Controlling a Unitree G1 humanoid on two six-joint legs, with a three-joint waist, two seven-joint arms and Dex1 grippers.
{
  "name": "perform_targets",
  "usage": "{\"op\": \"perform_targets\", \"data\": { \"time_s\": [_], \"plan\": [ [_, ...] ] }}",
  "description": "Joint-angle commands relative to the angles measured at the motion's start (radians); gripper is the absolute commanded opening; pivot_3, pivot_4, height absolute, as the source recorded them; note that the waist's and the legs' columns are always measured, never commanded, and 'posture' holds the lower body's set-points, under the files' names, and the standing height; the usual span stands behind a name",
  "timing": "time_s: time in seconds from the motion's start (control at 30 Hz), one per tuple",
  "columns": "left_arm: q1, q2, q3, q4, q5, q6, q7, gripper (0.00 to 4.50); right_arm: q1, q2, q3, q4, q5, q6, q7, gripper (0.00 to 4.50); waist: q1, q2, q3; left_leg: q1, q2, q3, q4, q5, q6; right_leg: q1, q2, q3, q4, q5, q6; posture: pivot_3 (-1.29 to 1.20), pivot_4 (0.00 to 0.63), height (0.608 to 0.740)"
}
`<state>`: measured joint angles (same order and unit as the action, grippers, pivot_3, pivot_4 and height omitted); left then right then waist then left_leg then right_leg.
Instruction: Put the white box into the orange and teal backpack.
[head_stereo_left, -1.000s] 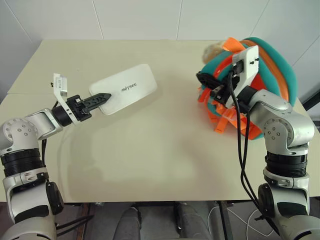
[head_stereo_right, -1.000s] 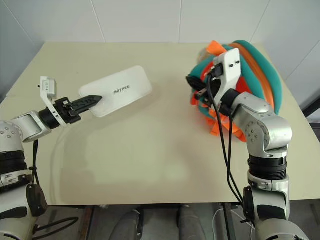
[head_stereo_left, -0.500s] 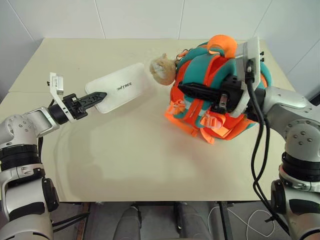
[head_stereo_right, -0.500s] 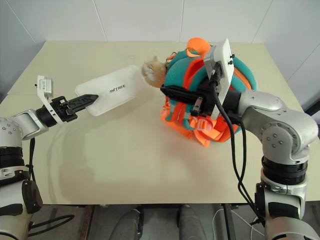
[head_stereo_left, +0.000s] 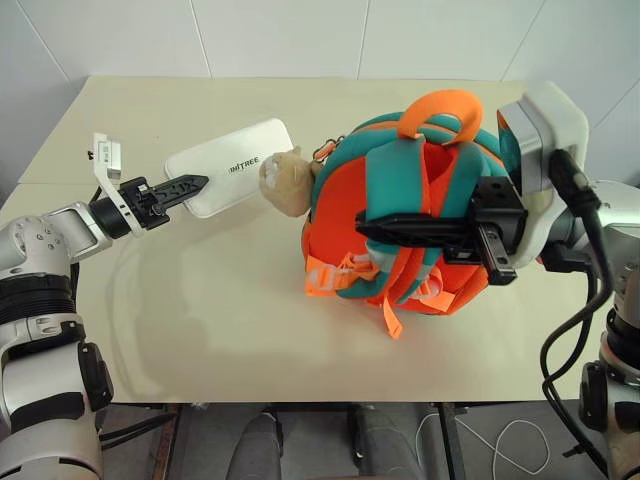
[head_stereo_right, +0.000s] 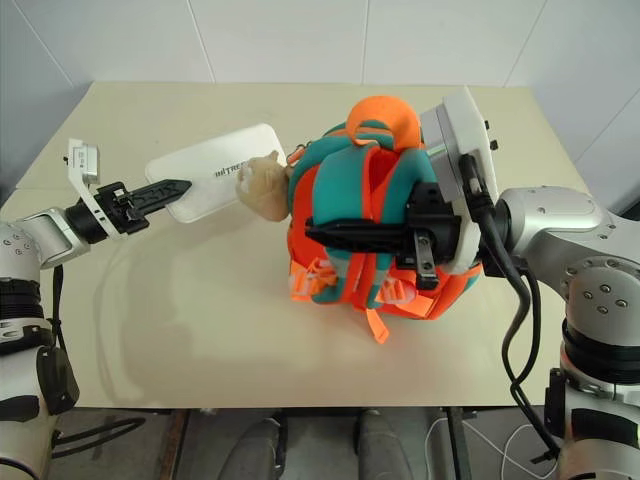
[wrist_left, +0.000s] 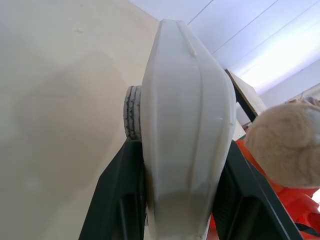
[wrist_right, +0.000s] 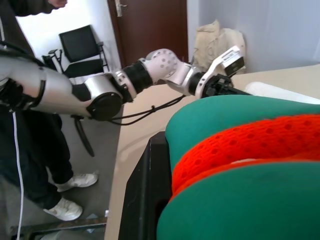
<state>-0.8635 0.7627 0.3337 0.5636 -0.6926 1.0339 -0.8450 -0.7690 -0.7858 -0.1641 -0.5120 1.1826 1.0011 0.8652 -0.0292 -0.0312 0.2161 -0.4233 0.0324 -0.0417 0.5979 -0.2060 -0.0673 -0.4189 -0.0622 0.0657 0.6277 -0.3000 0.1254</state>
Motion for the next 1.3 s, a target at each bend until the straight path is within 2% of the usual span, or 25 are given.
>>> {"op": "perform_targets", "data": {
  "time_s": [0.03, 0.17, 0.27, 0.43, 0.73, 1.17, 1.3],
  "plan": [
    [-0.035, 0.02, 0.006, -0.012, 0.002, -0.019, -0.035, 1.27, 0.002, -0.051, -0.037, -0.047, 0.015, -0.044, 0.073, 0.0, 0.001, 0.0, 0.0, 0.0, 0.0, 0.0, 0.0, 0.0, 0.0, 0.0, 0.0, 0.0, 0.0, 0.0, 0.0, 0.0, 0.15, 0.74],
    [-0.026, 0.026, -0.026, -0.04, 0.01, -0.023, -0.092, 1.27, 0.138, -0.169, 0.054, -0.043, -0.195, -0.143, 0.223, 0.0, 0.002, 0.0, 0.0, 0.0, 0.0, 0.0, 0.001, 0.0, 0.0, 0.0, 0.0, 0.0, 0.0, 0.0, 0.0, 0.0, 0.15, 0.74],
    [-0.009, 0.036, -0.043, -0.08, 0.003, -0.029, -0.153, 1.27, 0.174, -0.178, 0.082, -0.006, -0.278, -0.209, 0.246, 0.0, 0.001, 0.0, 0.0, 0.0, 0.0, 0.0, 0.004, -0.001, 0.001, 0.001, 0.0, 0.0, 0.0, 0.0, 0.001, 0.0, 0.15, 0.74],
    [0.038, 0.053, -0.012, -0.19, -0.039, -0.07, -0.272, 1.27, 0.204, -0.161, 0.09, 0.032, -0.327, -0.245, 0.252, 0.0, -0.004, 0.0, 0.0, 0.0, 0.0, 0.0, 0.007, -0.001, 0.001, 0.002, 0.001, 0.0, 0.003, 0.0, 0.001, 0.0, 0.15, 0.74],
    [0.16, 0.188, 0.011, -0.346, -0.11, -0.026, -0.437, 1.27, 0.225, -0.155, 0.095, 0.06, -0.361, -0.261, 0.25, 0.0, -0.001, 0.0, 0.0, 0.001, 0.0, 0.0, 0.008, -0.001, 0.001, 0.003, 0.0, 0.0, 0.003, 0.0, 0.001, 0.0, 0.15, 0.74],
    [0.358, 0.33, 0.141, -0.599, -0.218, 0.02, -0.479, 1.27, 0.192, -0.137, 0.132, 0.129, -0.416, -0.273, 0.282, 0.0, -0.005, 0.0, 0.0, 0.001, 0.0, 0.0, 0.008, -0.001, 0.002, 0.004, 0.0, 0.0, 0.002, 0.0, 0.0, 0.0, 0.15, 0.74],
    [0.4, 0.338, 0.184, -0.635, -0.241, 0.027, -0.457, 1.27, 0.18, -0.13, 0.145, 0.149, -0.429, -0.276, 0.292, 0.0, -0.002, 0.0, 0.0, 0.002, 0.001, 0.0, 0.008, -0.001, 0.002, 0.004, 0.0, 0.0, 0.002, -0.001, -0.001, 0.0, 0.15, 0.74]
  ]
}}
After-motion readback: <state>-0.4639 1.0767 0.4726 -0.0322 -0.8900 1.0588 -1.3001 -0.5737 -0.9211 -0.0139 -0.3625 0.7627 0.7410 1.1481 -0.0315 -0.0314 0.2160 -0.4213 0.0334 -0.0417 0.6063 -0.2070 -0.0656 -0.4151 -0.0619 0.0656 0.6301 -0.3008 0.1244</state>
